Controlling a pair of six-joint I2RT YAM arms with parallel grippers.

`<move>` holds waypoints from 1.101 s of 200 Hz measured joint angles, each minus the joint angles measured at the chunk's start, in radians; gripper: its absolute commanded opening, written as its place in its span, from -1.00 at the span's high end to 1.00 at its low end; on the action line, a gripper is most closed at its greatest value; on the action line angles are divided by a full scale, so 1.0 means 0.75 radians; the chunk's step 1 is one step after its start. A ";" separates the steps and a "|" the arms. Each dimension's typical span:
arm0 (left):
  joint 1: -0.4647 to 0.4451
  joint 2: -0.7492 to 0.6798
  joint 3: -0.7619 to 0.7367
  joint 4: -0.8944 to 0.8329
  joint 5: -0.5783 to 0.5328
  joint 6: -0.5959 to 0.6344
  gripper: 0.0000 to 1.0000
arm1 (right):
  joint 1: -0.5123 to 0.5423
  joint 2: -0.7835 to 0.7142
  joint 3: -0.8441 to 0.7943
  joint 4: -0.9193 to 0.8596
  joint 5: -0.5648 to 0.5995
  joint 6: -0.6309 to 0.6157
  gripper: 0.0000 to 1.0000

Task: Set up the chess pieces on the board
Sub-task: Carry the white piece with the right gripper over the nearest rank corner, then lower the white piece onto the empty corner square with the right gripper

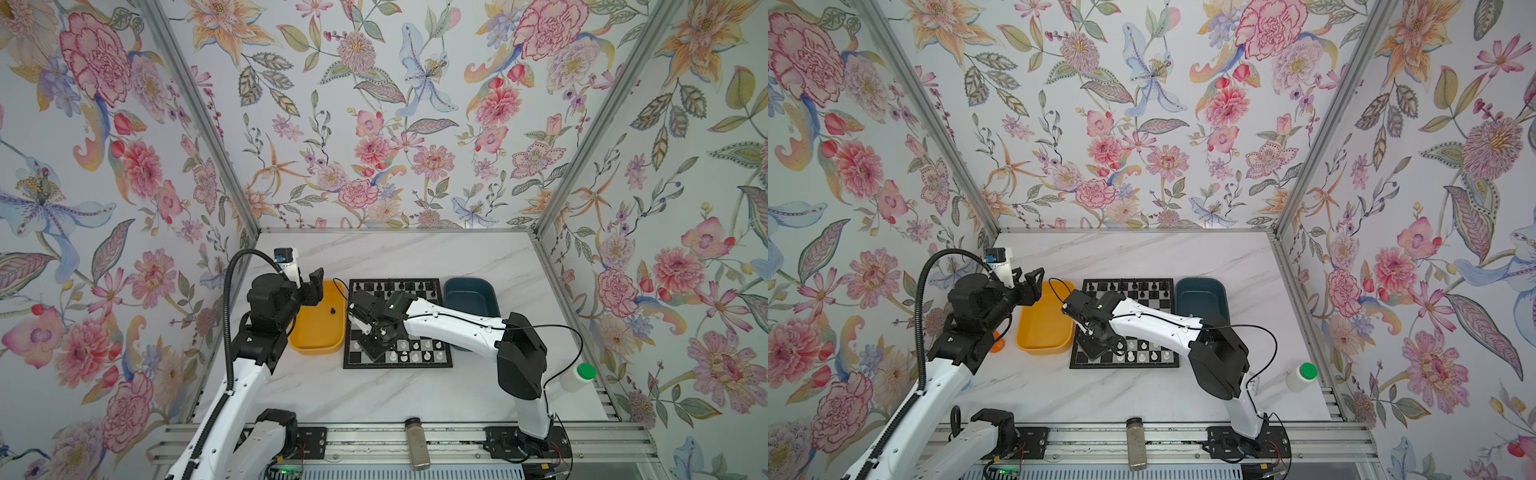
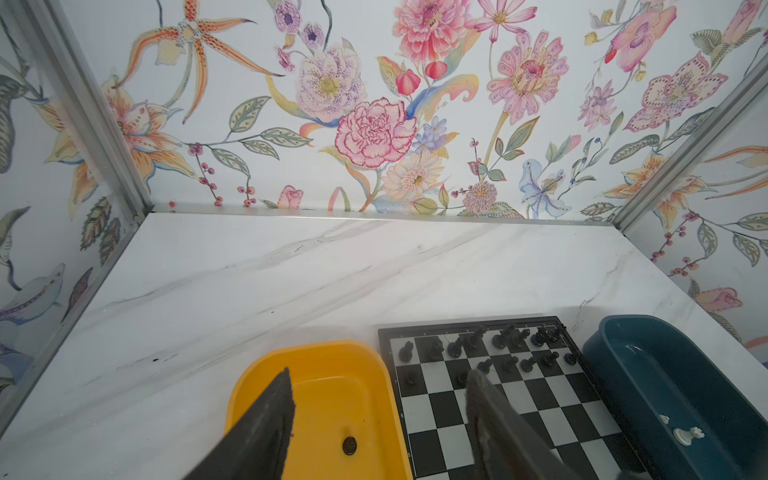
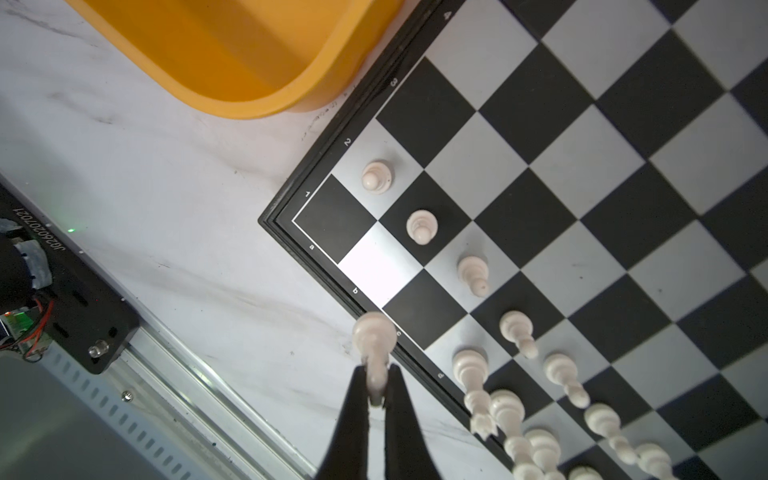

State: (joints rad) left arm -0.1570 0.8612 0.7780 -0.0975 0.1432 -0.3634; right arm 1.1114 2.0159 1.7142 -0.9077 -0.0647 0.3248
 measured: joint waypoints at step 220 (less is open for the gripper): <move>0.000 -0.142 -0.008 -0.149 -0.277 -0.005 -0.31 | 0.029 0.123 0.028 0.031 0.006 0.002 1.00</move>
State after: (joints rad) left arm -0.1570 0.7544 0.7719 -0.2092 -0.0647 -0.3672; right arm 1.1332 2.1082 1.7355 -0.8848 -0.0601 0.3260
